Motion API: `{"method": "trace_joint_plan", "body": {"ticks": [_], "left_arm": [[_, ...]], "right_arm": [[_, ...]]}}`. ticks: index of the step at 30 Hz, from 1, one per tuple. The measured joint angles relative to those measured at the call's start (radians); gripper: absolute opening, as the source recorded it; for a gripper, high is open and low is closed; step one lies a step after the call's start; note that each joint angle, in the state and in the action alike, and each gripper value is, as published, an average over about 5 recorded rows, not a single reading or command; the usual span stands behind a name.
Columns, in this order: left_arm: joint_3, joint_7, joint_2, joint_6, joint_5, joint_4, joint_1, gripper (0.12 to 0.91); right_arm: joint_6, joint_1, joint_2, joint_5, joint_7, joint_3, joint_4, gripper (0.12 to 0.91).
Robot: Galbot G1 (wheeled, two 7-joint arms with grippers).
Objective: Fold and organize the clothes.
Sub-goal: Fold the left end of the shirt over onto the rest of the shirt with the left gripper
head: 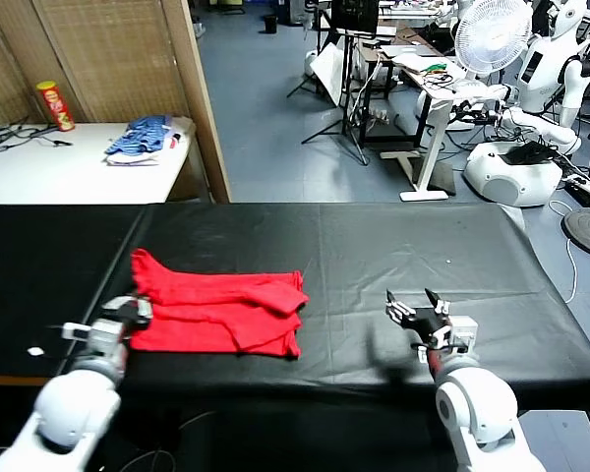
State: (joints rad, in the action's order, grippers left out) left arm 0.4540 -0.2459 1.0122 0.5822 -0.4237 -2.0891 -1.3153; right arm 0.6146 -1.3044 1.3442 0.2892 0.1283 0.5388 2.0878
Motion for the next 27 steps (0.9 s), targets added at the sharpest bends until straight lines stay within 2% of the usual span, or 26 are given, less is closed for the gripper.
{"method": "trace_joint_plan", "body": {"ticks": [3,6,9,19,24,27], "left_arm": [[-0.069,-0.040,0.048,0.024,-0.139,-0.016,0.046,0.166],[-0.120,-0.054,0.087,0.027,-0.247,-0.018,0.092,0.166],[-0.155,-0.061,0.124,0.027,-0.302,-0.010,0.129,0.166],[-0.199,-0.062,0.232,0.022,-0.329,0.038,0.159,0.166],[-0.203,-0.056,0.261,0.012,-0.319,0.057,0.167,0.167],[-0.204,-0.046,0.277,0.003,-0.320,0.067,0.169,0.239]], "right_arm": [[-0.002,-0.010,0.008,-0.005,0.000,0.012,0.002,0.798],[-0.004,-0.014,0.017,-0.019,0.000,0.013,-0.001,0.798],[-0.004,-0.012,0.028,-0.033,0.000,0.009,-0.005,0.798],[-0.004,0.000,0.035,-0.041,-0.004,0.002,-0.018,0.798],[-0.033,0.012,0.033,-0.040,-0.037,-0.022,-0.025,0.798],[-0.045,0.022,0.025,-0.038,-0.060,-0.041,-0.031,0.798]]}}
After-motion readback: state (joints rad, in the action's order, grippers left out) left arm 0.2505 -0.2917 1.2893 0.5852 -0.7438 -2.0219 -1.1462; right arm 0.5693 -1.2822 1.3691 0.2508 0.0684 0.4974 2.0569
